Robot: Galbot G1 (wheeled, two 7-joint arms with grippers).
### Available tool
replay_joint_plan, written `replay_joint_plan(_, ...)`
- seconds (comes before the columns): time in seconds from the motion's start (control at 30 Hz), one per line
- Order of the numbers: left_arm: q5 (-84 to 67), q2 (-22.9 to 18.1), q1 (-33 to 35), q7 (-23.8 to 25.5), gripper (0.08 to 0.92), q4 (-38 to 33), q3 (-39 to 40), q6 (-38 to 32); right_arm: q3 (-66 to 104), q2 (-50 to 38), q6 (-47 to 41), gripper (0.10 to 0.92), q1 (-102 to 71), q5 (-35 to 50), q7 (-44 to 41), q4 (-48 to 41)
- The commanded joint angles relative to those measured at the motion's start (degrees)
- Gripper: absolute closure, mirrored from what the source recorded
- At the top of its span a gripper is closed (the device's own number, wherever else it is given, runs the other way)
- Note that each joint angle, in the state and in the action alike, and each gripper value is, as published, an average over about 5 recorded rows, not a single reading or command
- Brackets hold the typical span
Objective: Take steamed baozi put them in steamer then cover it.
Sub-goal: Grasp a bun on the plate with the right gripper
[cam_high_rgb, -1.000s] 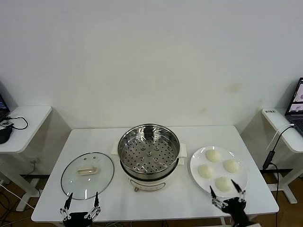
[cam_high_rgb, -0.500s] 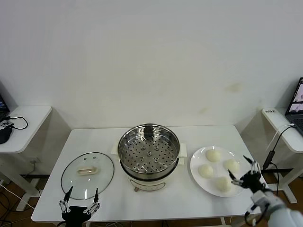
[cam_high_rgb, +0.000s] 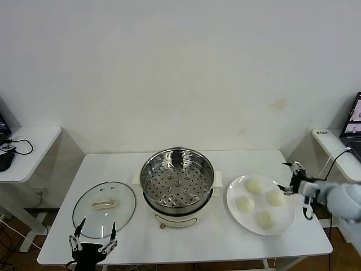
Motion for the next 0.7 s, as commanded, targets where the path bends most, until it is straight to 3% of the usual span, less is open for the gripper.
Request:
replay_joint_plan(0.03,1.5,0.0,-0.4,0.6,0.177,-0.1,-0.5,0.6,-36.1,-5.9,1.3,0.203,36.2,3.0,-17.2,-14.6)
replay_joint_plan(0.27,1.4,0.1,-0.9,0.8,0.177,0.3,-1.5,0.8,-50.5,1.6,2.3,0.203,45.8,1.6,-20.0,-22.5)
replay_joint_plan(0.7,1.5,-0.5,-0.9,0.8,0.177,1.2,-2.6,0.7,-52.6,12.4,2.9,0.203,45.2,-1.1,-17.6,-31.5)
